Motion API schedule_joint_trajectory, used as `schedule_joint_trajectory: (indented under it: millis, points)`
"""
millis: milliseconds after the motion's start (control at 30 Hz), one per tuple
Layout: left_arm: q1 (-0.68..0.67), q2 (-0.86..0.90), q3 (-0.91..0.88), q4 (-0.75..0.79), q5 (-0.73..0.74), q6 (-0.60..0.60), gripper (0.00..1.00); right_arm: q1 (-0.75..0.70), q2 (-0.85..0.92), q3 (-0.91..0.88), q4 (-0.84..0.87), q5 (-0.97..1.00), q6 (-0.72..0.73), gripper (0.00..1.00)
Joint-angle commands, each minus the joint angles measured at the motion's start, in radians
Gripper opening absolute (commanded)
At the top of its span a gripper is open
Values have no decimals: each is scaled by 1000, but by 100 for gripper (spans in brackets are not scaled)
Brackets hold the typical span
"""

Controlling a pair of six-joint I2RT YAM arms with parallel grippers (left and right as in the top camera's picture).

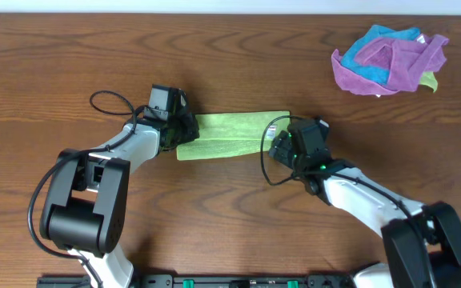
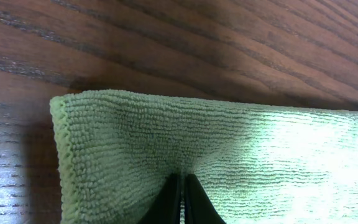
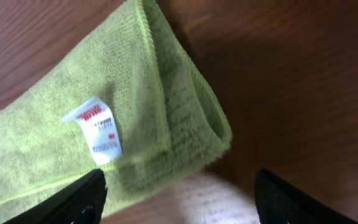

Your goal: Fold the cloth

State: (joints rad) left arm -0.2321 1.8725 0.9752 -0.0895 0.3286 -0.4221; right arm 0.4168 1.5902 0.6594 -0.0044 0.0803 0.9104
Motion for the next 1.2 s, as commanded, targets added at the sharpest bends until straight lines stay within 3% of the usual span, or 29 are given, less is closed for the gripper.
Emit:
schedule_joint_trajectory:
  millis: [0, 367, 767, 967, 1067, 1100, 1167]
  points:
    - [2, 20, 1, -25, -48, 7, 6, -7, 42, -7, 37, 5, 18, 75]
    - [2, 20, 1, -35, -49, 8, 6, -7, 125, -7, 196, 28, 21, 68]
    - [2, 20, 1, -52, -50, 26, 6, -7, 131, -7, 217, 140, 16, 40]
    - [2, 20, 1, -64, -51, 33, 6, -7, 180, -7, 303, 104, -22, 31]
    - [2, 20, 1, -68, -51, 34, 6, -7, 209, -7, 328, 71, -22, 15]
    - [2, 20, 1, -70, -51, 34, 6, -6, 213, -7, 331, 68, -22, 6]
    - [2, 20, 1, -73, -51, 34, 6, -4, 215, -7, 334, 68, -39, 1]
